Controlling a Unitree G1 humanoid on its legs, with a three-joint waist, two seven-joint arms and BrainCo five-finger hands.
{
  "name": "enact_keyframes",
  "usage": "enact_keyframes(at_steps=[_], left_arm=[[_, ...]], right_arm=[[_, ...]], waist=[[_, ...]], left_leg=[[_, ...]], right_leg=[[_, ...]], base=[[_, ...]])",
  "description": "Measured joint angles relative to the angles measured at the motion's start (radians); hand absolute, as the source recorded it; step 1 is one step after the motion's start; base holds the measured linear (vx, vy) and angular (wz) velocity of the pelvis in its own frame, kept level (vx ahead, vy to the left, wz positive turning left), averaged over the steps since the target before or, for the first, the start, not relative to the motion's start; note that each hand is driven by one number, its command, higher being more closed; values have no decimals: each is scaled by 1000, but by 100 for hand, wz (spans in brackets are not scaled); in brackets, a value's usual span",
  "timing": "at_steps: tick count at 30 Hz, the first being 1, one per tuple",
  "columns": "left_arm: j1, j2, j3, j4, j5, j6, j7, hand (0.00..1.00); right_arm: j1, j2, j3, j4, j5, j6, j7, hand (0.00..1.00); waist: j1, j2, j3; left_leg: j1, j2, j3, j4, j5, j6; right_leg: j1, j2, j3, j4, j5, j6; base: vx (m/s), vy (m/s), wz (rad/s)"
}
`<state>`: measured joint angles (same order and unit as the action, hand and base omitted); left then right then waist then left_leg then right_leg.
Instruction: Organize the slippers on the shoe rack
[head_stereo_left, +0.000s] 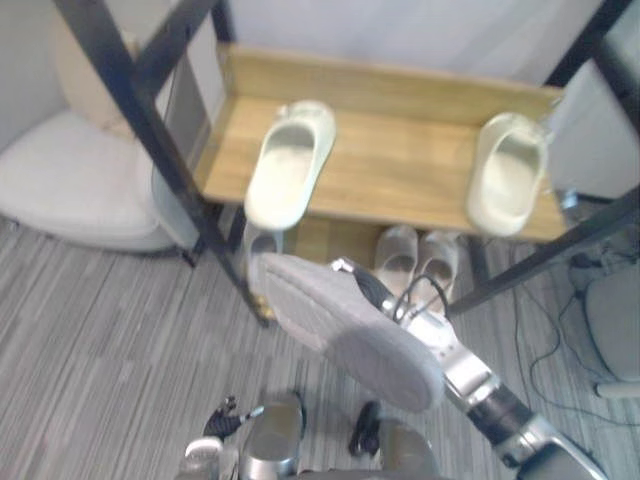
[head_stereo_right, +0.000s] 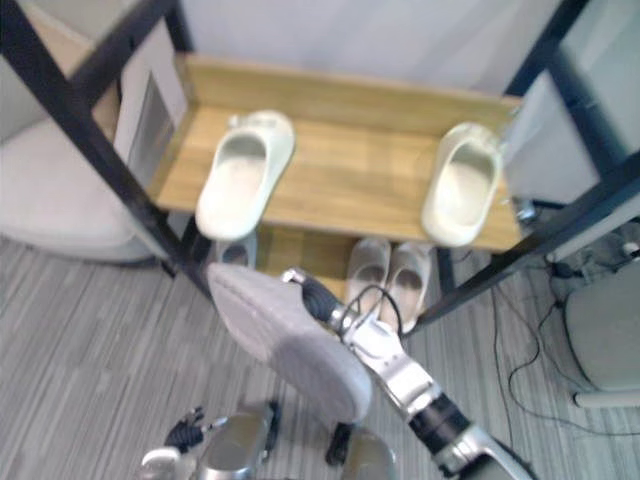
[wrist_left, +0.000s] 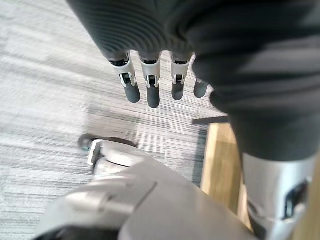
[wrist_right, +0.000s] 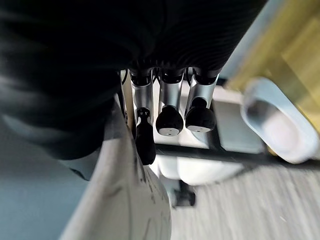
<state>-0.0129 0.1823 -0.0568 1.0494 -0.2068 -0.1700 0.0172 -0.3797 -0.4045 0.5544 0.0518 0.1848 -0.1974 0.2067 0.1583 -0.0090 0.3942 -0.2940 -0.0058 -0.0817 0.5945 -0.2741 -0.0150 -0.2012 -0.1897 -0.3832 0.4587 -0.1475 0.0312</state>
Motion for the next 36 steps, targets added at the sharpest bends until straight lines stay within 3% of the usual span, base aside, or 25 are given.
enact_keyframes(at_steps=[6,11,16,22,29,36], left_arm=[[-40,-5,1,-5,-34,0,34,0],[-89,-20,5,-21,-72,-2,57,0],[-128,-59,81,-36,-103,-1,69,0],[-142,-100,157,-98,-108,1,76,0],[-145,-101,158,-152,-108,1,89,0],[-173,-108,156,-172,-108,1,106,0]], right_arm=[[-132,-29,-5,48,-72,-1,-82,100],[-249,-30,-78,149,-112,-1,-155,100],[-353,-28,-97,160,-151,-1,-235,100],[-398,-18,-226,150,-267,2,-355,100],[-484,-17,-298,112,-429,33,-434,100],[-568,-27,-355,170,-610,120,-510,100]], waist=[[3,2,64],[13,10,86],[21,10,96],[49,8,111],[61,8,111],[74,7,112]], left_leg=[[-209,1,-18,142,-21,-2],[-386,-9,-59,298,-52,-14],[-533,-21,-76,429,-85,-25],[-666,-18,-95,578,-133,-46],[-753,-7,-94,636,-141,-52],[-827,-4,-98,668,-134,-65]], right_leg=[[-186,-49,-44,162,-58,-16],[-333,-90,-78,331,-117,-44],[-469,-135,-87,494,-190,-58],[-575,-172,-104,659,-278,-65],[-650,-191,-112,727,-304,-73],[-686,-230,-148,783,-335,-82]], base=[[-133,21,21],[-74,6,20],[-54,-34,12],[-27,-49,11],[-7,-9,2],[1,-28,19]])
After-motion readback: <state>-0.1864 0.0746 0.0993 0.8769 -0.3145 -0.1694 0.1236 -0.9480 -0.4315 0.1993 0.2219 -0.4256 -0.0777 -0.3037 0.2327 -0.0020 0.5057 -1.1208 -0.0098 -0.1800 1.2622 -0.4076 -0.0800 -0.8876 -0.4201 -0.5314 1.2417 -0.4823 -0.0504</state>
